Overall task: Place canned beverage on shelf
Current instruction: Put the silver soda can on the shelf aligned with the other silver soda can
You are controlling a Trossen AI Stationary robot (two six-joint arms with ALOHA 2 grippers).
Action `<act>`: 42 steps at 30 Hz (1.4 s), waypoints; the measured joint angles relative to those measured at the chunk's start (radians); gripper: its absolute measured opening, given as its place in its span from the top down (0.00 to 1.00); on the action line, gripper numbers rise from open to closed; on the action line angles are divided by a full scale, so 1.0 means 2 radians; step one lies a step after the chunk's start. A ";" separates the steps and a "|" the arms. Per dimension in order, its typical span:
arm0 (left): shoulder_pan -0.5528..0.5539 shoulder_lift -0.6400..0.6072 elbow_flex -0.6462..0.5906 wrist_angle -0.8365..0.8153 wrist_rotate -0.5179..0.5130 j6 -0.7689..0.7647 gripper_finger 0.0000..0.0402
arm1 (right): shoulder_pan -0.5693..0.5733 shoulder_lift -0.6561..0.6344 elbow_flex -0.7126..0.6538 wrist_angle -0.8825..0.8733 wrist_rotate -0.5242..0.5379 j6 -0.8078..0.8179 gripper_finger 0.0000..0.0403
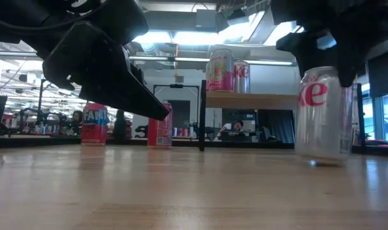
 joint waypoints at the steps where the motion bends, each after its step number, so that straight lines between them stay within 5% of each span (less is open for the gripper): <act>1: -0.001 0.000 0.000 0.000 0.000 0.000 0.14 | 0.005 0.012 0.010 -0.004 0.001 -0.003 0.40; 9: -0.009 0.000 0.000 0.000 0.001 0.000 0.14 | 0.034 0.055 0.054 -0.017 0.027 -0.012 0.38; 19: -0.007 0.000 0.000 0.000 0.000 0.000 0.14 | 0.032 0.055 0.060 -0.035 0.018 -0.011 0.10; 28: -0.008 0.000 0.000 -0.002 0.000 -0.001 0.14 | 0.033 0.011 0.089 -0.079 0.025 0.090 0.03; 38: -0.009 0.000 0.000 -0.004 0.001 -0.005 0.14 | 0.033 -0.107 0.090 -0.067 0.161 0.307 0.04; 42: -0.009 0.000 0.000 -0.002 0.002 -0.006 0.14 | 0.033 -0.101 0.090 -0.063 0.156 0.323 0.04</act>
